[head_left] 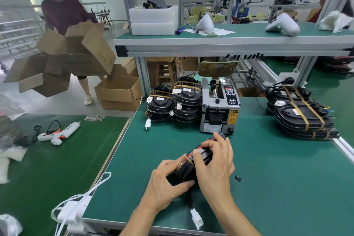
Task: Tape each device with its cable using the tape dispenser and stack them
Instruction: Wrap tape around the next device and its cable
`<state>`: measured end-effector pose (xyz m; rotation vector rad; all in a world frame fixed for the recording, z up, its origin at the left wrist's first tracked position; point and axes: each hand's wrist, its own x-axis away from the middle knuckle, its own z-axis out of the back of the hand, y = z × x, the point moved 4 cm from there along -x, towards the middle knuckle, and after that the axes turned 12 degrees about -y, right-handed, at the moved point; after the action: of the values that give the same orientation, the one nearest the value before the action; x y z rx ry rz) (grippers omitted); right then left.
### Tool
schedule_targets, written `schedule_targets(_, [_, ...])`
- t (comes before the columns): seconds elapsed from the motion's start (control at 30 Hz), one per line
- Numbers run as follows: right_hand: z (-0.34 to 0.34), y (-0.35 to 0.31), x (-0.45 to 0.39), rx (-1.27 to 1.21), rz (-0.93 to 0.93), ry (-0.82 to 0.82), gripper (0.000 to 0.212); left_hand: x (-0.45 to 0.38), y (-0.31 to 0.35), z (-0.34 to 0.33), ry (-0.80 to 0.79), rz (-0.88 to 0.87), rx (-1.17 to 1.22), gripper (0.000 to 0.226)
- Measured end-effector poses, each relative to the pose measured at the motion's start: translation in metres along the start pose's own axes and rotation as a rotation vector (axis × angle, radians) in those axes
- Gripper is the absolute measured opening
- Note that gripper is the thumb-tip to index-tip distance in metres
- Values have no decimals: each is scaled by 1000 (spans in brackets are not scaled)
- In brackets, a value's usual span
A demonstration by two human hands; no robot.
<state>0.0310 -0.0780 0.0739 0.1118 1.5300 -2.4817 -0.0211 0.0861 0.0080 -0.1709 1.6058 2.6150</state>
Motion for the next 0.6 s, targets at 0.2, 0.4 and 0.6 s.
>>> schedule_targets(0.2, [1,1,-5,91,47,23,46,0,1,1,9,10,4,67])
schedule_targets(0.4, [9,7,-8,122,46,17,49,0,2,0,5,-1,-15,69])
schedule_targets(0.6, [31,1,-42,74,35,143,33,1,1,1,11,11,-2,70])
